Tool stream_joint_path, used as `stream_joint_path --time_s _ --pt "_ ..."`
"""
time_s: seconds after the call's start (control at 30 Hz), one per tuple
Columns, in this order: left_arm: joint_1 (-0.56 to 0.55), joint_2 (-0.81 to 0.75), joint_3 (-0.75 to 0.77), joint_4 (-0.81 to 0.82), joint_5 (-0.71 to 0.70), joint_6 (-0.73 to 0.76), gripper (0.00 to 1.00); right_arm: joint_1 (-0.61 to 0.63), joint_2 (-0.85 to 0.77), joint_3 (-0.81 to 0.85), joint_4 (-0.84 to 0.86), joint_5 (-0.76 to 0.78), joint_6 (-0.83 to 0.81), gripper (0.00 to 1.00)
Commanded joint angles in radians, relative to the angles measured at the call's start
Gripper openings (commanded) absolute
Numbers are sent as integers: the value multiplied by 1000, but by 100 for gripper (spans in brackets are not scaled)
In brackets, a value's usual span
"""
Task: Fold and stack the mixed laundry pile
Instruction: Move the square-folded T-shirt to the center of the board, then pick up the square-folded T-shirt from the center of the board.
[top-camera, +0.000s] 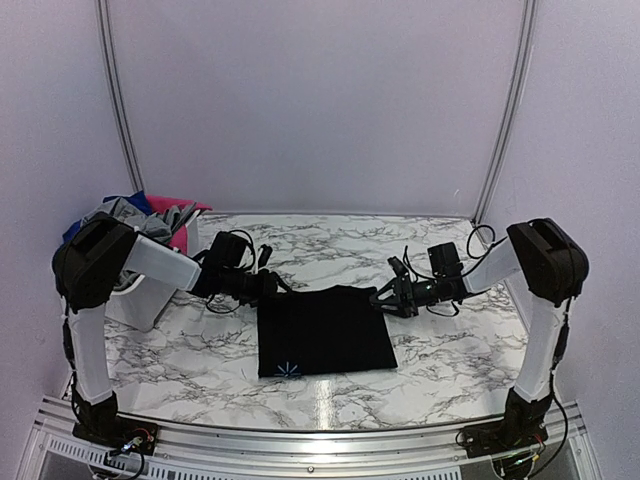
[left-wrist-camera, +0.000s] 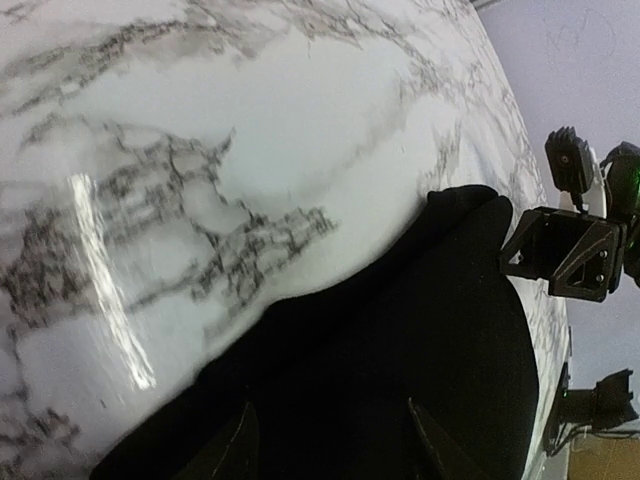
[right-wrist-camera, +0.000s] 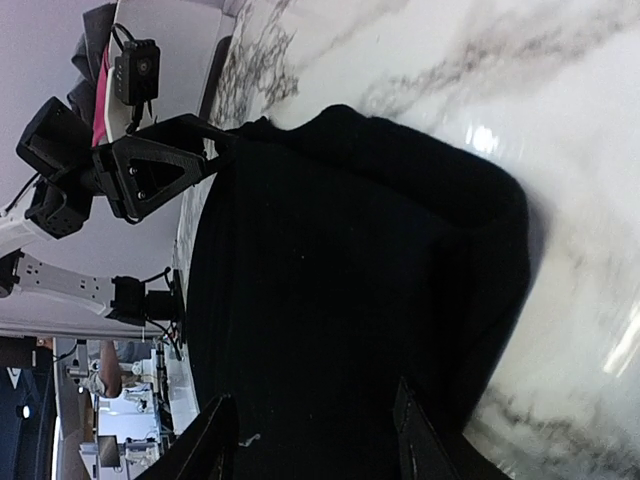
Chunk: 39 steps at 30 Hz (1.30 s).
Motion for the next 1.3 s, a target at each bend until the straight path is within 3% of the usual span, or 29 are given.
stream_joint_path --time_s 0.0,0.17,0.33,0.53,0.67,0.9,1.1,1.27 --pt "-31 -114 -136 -137 -91 55 52 23 -86 -153 -169 116 -75 54" --pt "-24 -275 -104 -323 -254 199 64 23 -251 -165 -295 149 -95 57" --pt "-58 -404 -53 -435 -264 349 70 24 -365 -138 -416 170 -117 59" --pt "-325 -421 -12 -552 -369 522 69 59 -444 -162 -452 166 -94 59" --pt "-441 -360 -9 -554 -370 533 65 66 -483 -218 -425 152 -63 59" --pt "-415 -242 -70 -457 -384 476 59 194 -497 -233 -324 113 15 57" --pt "-319 -154 -43 -431 -400 503 59 279 -312 -237 -200 121 17 55" --pt "-238 -195 -11 -468 -430 573 60 276 -188 -139 -270 183 -33 54"
